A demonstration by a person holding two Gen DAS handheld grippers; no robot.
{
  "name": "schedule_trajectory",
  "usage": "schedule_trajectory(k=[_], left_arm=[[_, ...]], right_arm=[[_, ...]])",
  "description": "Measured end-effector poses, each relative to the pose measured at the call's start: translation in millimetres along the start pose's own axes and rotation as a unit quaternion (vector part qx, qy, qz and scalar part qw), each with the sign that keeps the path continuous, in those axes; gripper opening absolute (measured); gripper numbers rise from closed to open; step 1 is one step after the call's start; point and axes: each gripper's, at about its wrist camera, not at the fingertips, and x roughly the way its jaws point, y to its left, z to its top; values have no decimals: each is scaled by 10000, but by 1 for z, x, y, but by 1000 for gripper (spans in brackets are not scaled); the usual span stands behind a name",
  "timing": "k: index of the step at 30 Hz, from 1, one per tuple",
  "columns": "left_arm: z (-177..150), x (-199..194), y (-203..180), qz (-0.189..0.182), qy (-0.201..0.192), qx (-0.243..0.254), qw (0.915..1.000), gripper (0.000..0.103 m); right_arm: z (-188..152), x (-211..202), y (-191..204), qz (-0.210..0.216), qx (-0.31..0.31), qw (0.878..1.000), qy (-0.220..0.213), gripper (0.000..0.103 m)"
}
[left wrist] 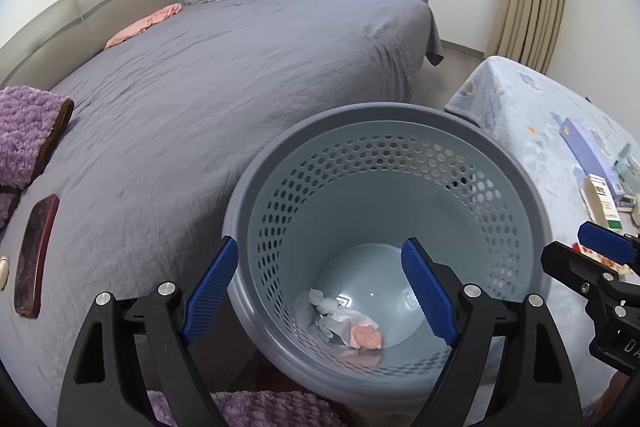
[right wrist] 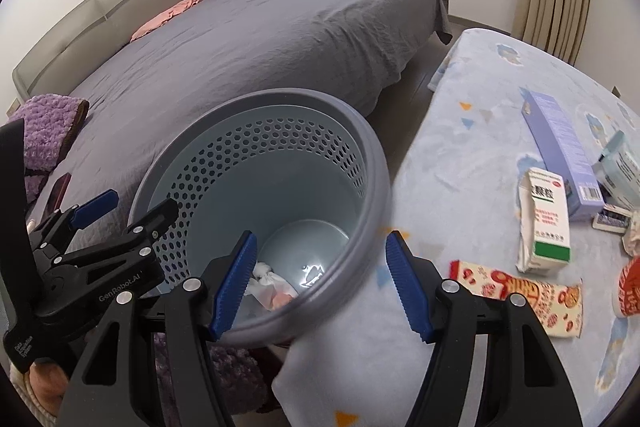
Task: Collect trash
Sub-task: 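Move both grippers back toward the items on the bed, then grasp the white paper cup by its body with the right gripper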
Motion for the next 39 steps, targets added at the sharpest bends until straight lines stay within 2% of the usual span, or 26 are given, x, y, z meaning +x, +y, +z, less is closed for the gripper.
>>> schedule_trajectory(k=[7,13,23,25,30,39], left_arm=[[-8,-24,-23,-281,2,102,9996,86],[-15,-49,-59,-644,-58,295,9975,88],[-20,-70,-127,-1014,-69,654,9927,91],[-21,-70,-141,-1028,-44,730,9920,91],[-24,-68,-164,-1032,-15,883,9907,91],[-20,-57,-185,-1004,61,984,9900,91]], right_arm=[[-28,-28,-27,-247,263,9993,-23,64],[-62,-64,-73,-671,663,9955,-124,66],[-108,-122,-164,-1500,1428,9768,-541,72],[-111,-129,-181,-1600,1593,9719,-660,75],[-112,-128,-211,-1631,1810,9672,-721,75],[-92,-110,-234,-1710,1878,9636,-838,78]])
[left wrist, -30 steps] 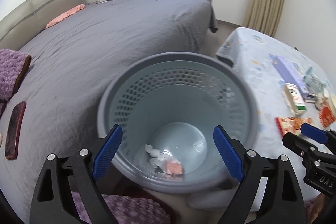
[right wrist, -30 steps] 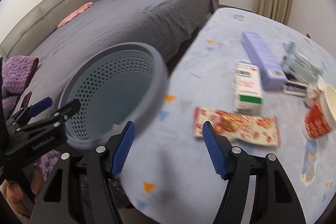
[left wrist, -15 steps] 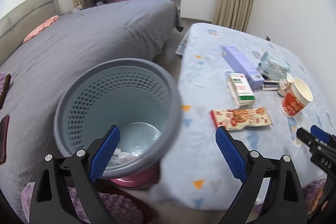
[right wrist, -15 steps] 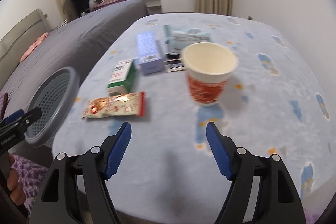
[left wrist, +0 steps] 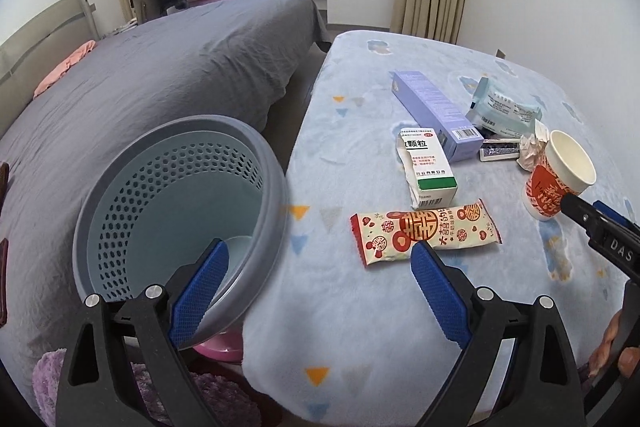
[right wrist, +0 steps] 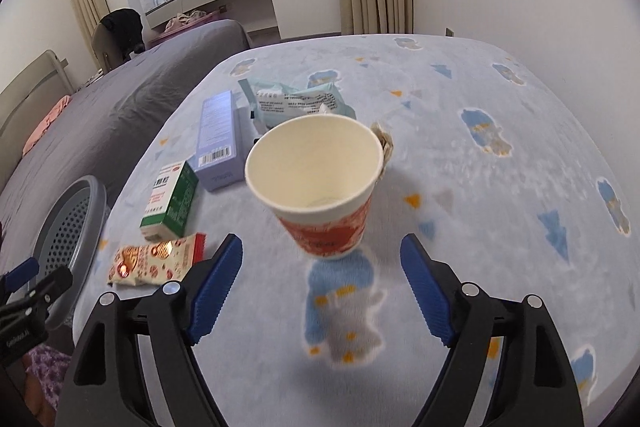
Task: Collect trash
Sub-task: 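Grasp the white paper cup by its body with the right gripper, then grasp the red-and-white snack wrapper with the left gripper while the right gripper holds the cup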
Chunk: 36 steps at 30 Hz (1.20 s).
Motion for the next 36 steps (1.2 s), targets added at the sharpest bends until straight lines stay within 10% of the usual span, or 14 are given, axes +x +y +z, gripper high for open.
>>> schedule_trajectory(k=[17,20,36], left_arm=[[3,21,-13,-39,165,69,9998,91],[3,20,-13,-30,171,58,9998,91],[0,11,-8,108,159,-28,9998,91]], right_arm=[[18,40,8,-186,0,9998,-76,77],[17,36,10,-157,-79,9997,-148,63],[-3,-8,3,278,-139,9995,-102,63]])
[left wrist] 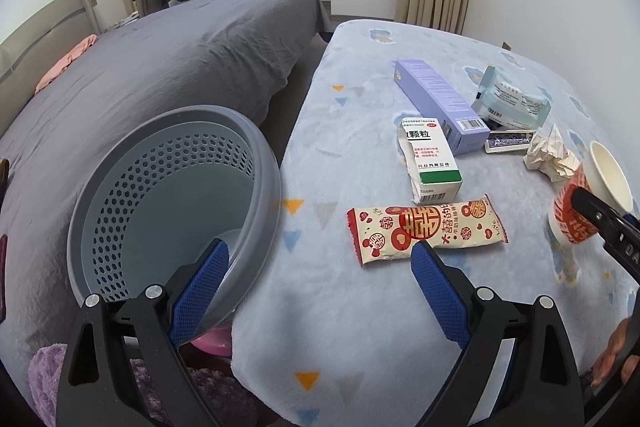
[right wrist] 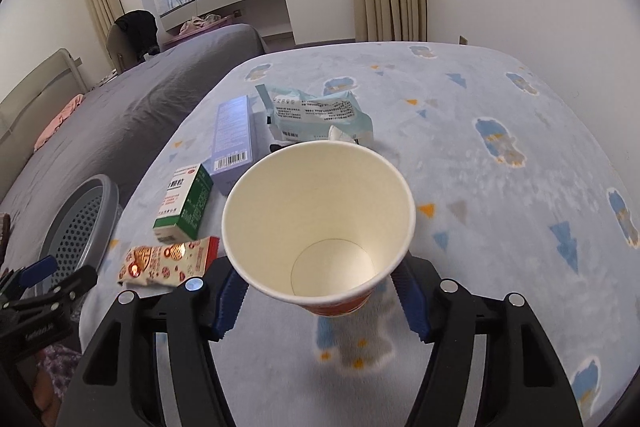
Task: Collect trash
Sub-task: 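Grasp the red-and-white snack wrapper with the left gripper while the right gripper holds the cup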
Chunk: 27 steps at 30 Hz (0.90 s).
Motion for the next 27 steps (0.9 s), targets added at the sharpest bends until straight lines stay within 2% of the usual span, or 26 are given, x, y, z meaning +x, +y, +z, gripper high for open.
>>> schedule_trajectory(k=[7,12,19,27], left_arm=[[2,2,1,42,-1,26,10000,91],[19,14,2,168,-75,39,9998,91],[38,37,-12,364,-32,341,9988,91],[37,54,-27,644,53,829,9945,91]], right_arm=[[-10,-23,-13,76,90,9999,46,63],[-14,-36,-20,151,113,9998,-30,63],[-15,-33,-21,430,186,9989,-70,63],[-14,-33,-25,749,362,9965,-123,63]])
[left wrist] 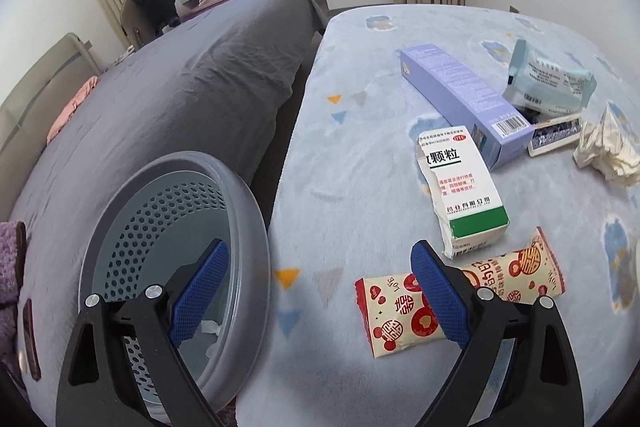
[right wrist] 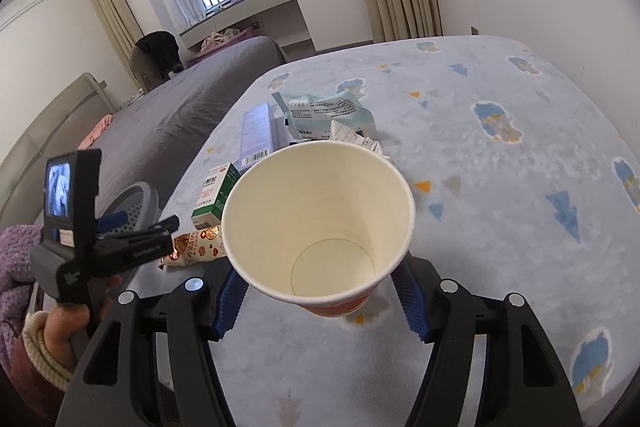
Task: Collect trash
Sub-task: 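Grasp the red-and-white snack wrapper with the left gripper while the right gripper holds the cup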
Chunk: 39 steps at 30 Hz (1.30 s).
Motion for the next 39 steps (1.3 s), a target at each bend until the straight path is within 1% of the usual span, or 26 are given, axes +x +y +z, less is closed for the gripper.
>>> schedule_trajectory(k=[3,8,13,18,24,29,33,37,39], left_arm=[[-2,2,-5,70,13,173,9998,91],[-5,-1,-10,60,10,283,9996,91],[-13,-9,-17,-45,41,370,9993,91],[-28,-20,-24,-189,106,422,9989,91],[-42,-38,-25,-361,183,283,9988,91],[-48,-56,-29,-552,125,100,9983,91],[-52,-62,-42,-628,120,141,9979,91],[-64,-60,-53,-674,264,202,9972,91],[-68,-60,-54,-636,308,223,9973,91]], right_arm=[[2,-4,-2,102,84,9999,-61,63],[2,-12,-2,164,108,9997,-143,63],[3,-15,-3,201,137,9995,-186,63],[2,-20,-5,202,135,9994,-228,63],[1,-27,-7,224,166,9992,-296,63],[0,-32,-7,288,168,9988,-354,63],[-2,-36,-6,344,152,9985,-396,63],[-3,-40,-7,378,160,9982,-433,63],[-4,-42,-8,396,170,9981,-447,63]])
